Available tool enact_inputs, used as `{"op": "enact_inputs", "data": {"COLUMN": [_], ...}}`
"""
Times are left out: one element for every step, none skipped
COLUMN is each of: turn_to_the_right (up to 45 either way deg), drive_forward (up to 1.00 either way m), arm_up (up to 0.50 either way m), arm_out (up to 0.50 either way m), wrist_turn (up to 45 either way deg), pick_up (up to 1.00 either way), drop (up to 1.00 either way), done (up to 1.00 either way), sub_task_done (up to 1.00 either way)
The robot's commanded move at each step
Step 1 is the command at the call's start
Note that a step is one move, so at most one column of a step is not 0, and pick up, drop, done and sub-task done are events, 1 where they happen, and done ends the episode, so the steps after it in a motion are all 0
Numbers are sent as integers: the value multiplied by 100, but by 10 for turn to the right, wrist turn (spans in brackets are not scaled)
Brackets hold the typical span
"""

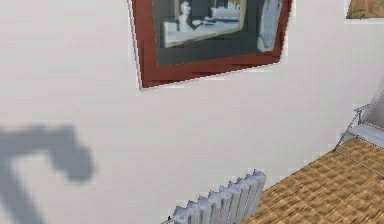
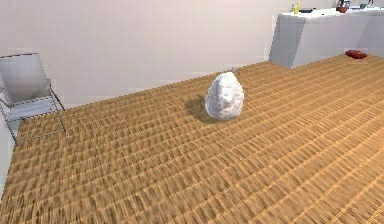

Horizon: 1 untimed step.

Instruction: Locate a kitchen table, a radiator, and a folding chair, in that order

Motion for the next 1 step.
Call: {"op": "enact_inputs", "data": {"turn_to_the_right": [450], "drive_forward": [0], "arm_up": [0], "arm_out": [0], "wrist_turn": [0], "pick_up": [0], "drop": [0], "done": [0], "sub_task_done": [0]}}
